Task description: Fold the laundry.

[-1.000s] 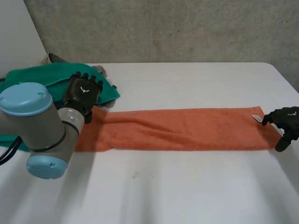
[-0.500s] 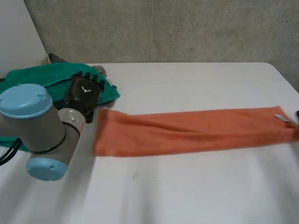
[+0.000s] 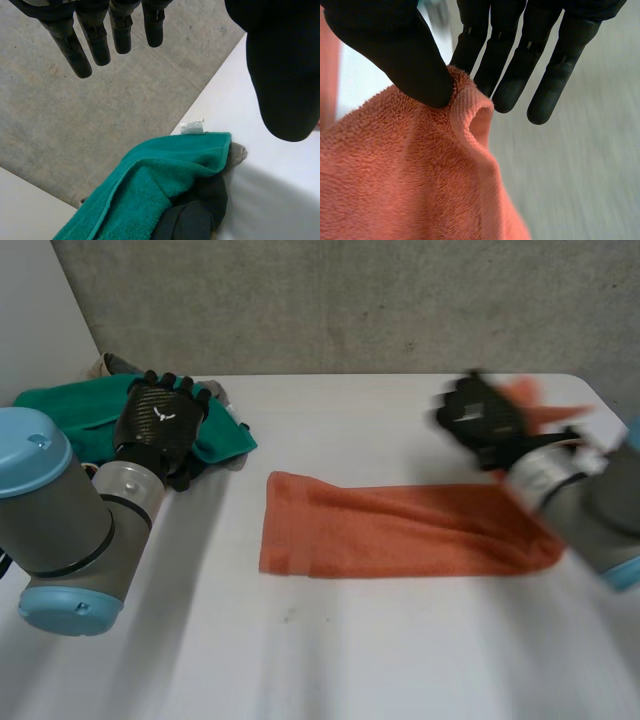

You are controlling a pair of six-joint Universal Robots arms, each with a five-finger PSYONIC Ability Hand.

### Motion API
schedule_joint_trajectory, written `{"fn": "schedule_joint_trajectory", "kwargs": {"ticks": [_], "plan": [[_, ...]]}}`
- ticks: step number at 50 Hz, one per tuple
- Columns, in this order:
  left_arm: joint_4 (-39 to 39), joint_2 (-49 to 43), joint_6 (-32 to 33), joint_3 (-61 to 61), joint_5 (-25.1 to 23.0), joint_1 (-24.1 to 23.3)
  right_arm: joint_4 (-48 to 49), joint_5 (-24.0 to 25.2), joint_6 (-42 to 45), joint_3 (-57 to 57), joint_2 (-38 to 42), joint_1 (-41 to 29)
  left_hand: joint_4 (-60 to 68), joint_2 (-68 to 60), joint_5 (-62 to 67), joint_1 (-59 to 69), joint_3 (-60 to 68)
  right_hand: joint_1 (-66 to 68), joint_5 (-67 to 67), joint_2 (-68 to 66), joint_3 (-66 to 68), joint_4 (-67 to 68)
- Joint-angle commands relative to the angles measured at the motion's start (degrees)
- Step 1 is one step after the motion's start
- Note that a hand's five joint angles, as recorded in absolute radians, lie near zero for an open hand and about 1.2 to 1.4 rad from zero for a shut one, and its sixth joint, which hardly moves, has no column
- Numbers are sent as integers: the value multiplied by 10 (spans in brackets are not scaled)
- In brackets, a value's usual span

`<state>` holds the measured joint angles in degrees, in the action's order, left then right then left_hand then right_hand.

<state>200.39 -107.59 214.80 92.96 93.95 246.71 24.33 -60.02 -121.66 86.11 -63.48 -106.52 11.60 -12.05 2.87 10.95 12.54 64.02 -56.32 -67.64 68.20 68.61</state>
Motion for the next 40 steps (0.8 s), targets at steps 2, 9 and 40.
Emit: {"fn": "schedule_joint_trajectory", "kwargs": {"ticks": [2,9,40], "plan": [[0,9,-10,14,-2,-1,12,41,34,-22,92,-183,-16,21,-29,-10,-25,160,-137,-124,118,114],[1,6,-11,7,-1,-2,-16,4,54,-48,137,-221,-16,21,-29,-10,-25,42,-19,-6,0,-4],[1,-25,-11,-17,-1,-40,-171,-148,-136,93,20,60,-16,21,-29,-10,-25,160,-137,-124,118,114]]}}
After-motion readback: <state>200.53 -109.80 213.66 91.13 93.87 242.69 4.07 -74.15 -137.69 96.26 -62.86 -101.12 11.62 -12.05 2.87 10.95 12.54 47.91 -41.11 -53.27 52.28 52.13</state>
